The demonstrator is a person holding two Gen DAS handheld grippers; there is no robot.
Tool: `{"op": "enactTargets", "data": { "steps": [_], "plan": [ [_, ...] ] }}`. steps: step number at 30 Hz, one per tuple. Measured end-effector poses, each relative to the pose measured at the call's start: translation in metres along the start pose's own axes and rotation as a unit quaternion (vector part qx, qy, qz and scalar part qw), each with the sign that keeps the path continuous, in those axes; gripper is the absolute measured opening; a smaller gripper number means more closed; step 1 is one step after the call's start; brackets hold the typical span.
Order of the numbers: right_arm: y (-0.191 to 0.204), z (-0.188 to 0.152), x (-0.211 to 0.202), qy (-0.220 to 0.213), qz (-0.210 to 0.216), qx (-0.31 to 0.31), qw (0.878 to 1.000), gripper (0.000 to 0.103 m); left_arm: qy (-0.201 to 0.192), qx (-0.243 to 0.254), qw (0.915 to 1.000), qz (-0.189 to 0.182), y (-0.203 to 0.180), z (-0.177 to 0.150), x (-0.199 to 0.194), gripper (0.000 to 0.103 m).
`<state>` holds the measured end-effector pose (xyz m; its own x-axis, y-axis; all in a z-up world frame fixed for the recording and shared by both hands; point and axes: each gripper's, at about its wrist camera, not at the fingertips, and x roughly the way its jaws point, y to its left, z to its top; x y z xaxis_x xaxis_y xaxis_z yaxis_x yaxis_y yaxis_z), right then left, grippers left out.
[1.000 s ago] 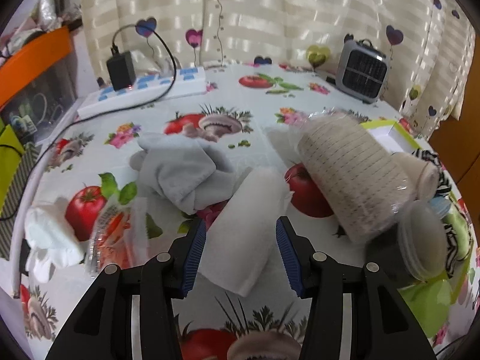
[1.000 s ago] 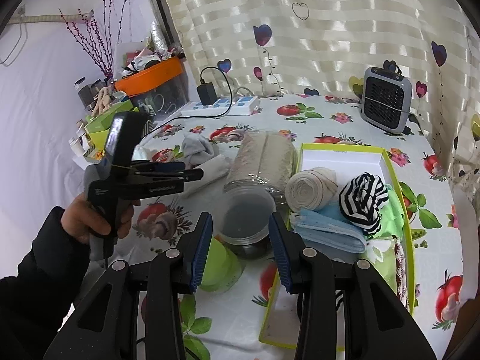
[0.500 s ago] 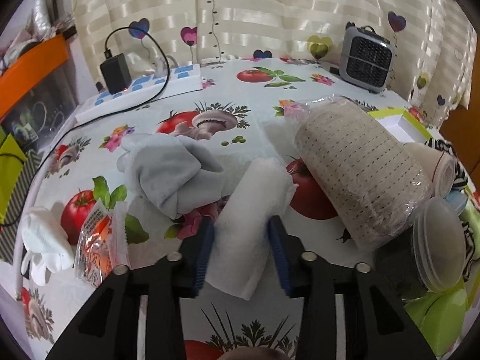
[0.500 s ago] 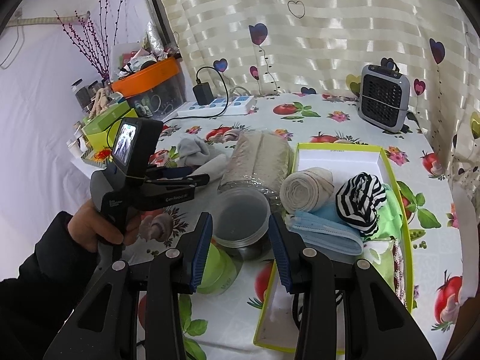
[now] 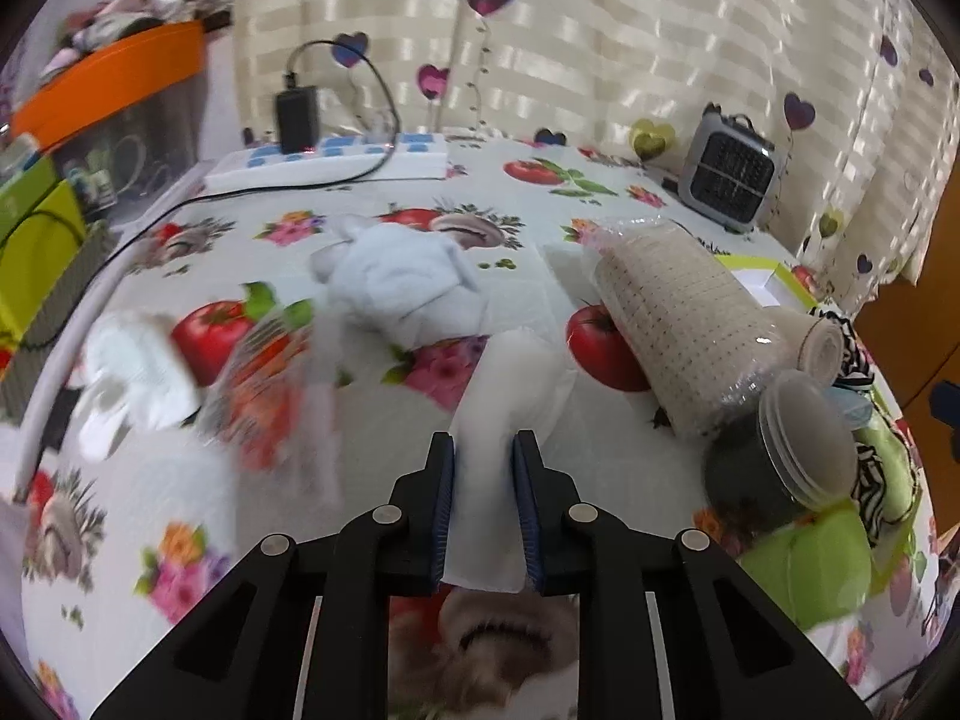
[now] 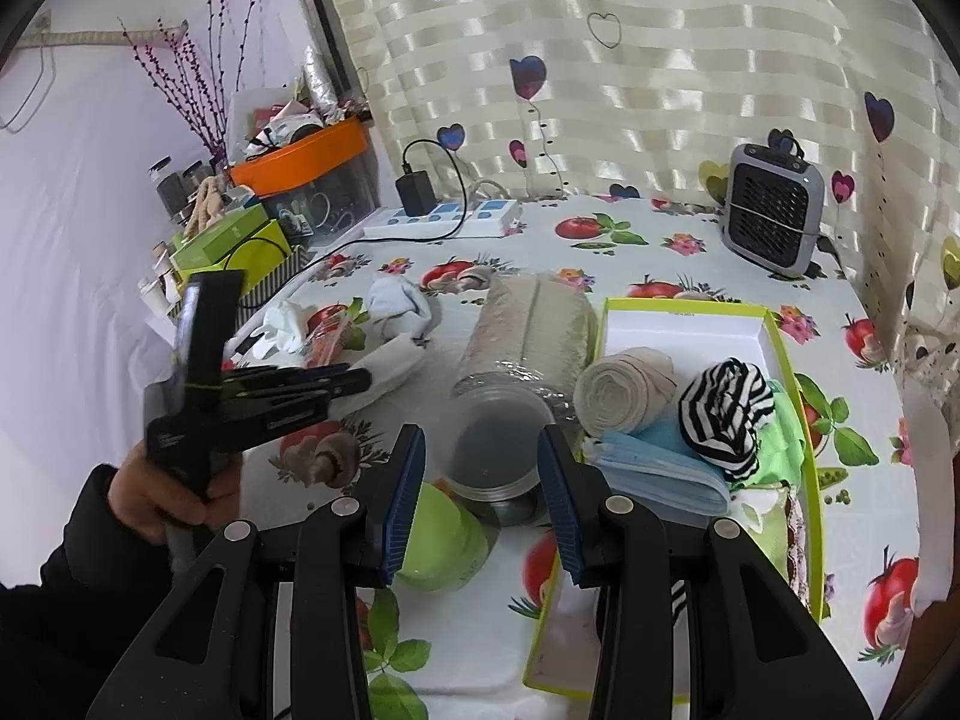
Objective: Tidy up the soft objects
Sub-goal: 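Lower the left tool onto the white folded cloth and close it, then grasp the white fuzzy sock with the right tool while the left holds the white cloth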
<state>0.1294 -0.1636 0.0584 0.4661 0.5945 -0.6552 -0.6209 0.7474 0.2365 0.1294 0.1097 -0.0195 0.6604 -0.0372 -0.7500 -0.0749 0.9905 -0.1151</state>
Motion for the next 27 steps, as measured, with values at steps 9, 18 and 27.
{"op": "enactTargets", "data": {
  "steps": [9, 18, 27],
  "plan": [
    [0.023, 0.017, 0.013, 0.005, 0.014, -0.035, 0.999, 0.04, -0.017, -0.054, 0.9981, 0.023, 0.034, -0.027, -0.034, 0.019],
    [0.058, 0.051, 0.057, 0.041, 0.031, -0.105, 0.993, 0.04, -0.02, -0.076, 0.9957, 0.049, 0.048, -0.032, -0.044, 0.019],
    [0.084, 0.08, 0.111, 0.082, 0.047, -0.151, 0.984, 0.044, -0.029, -0.098, 0.9915, 0.08, 0.064, -0.025, -0.05, 0.02]
  ]
}}
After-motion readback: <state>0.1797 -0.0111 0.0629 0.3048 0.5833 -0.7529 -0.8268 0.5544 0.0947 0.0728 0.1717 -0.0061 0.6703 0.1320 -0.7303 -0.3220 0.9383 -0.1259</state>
